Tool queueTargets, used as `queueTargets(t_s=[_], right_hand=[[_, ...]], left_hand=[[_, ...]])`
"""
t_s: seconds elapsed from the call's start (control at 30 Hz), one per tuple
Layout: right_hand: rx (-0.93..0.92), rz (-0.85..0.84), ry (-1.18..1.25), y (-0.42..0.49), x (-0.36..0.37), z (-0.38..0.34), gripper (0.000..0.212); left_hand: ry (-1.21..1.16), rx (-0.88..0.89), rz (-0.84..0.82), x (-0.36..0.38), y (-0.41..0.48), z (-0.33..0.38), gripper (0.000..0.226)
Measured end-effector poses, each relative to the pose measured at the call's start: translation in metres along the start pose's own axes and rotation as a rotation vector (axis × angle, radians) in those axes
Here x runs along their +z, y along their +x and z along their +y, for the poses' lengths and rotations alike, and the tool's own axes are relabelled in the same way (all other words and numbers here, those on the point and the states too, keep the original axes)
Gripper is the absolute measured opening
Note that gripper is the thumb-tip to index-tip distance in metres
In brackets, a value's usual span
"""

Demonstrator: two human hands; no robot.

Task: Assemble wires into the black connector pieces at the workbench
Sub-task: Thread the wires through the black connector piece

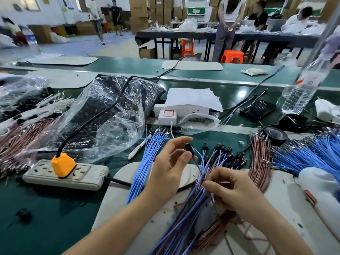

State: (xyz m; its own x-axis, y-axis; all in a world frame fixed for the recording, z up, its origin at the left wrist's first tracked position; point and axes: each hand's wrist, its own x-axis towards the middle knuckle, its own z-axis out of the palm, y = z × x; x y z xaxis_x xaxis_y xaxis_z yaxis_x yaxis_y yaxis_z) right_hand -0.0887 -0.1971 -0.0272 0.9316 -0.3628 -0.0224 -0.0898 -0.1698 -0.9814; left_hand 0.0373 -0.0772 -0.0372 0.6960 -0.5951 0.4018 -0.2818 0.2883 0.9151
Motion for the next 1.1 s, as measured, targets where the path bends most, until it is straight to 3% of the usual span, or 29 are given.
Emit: queueTargets(t_s=[0.13,0.27,0.63,0.77,0.97,1.1], right_hand=[[-0.148,0.176,0.056,0.000,0.009,-0.001,0.017],[-0.279,0.255,0.093,-0.002,0.014,-0.002,0.006],[-0.457,0.381,-0.181,-0.005,0.017,-0.002,0.036],[-0.491,0.398,-0.262,-0.005,0.016,0.000,0.028],[-0.516,0.406,-0.302,-0.006,0.016,0.000,0.035],[-0.471,0.397,-0.210,-0.005,0.017,-0.001,0.016]], left_hand=[[0.277,0.297,-0.082,0.007,-0.008,0.008,0.019],[0.385,0.419,-0.129,0.010,-0.012,0.012,0.019],[0.407,0.419,-0.114,0.010,-0.012,0.010,0.019],[0.402,0.408,-0.110,0.011,-0.011,0.009,0.018],[0.418,0.416,-0.120,0.011,-0.011,0.007,0.017],[0.401,0.407,-0.117,0.010,-0.010,0.006,0.016]])
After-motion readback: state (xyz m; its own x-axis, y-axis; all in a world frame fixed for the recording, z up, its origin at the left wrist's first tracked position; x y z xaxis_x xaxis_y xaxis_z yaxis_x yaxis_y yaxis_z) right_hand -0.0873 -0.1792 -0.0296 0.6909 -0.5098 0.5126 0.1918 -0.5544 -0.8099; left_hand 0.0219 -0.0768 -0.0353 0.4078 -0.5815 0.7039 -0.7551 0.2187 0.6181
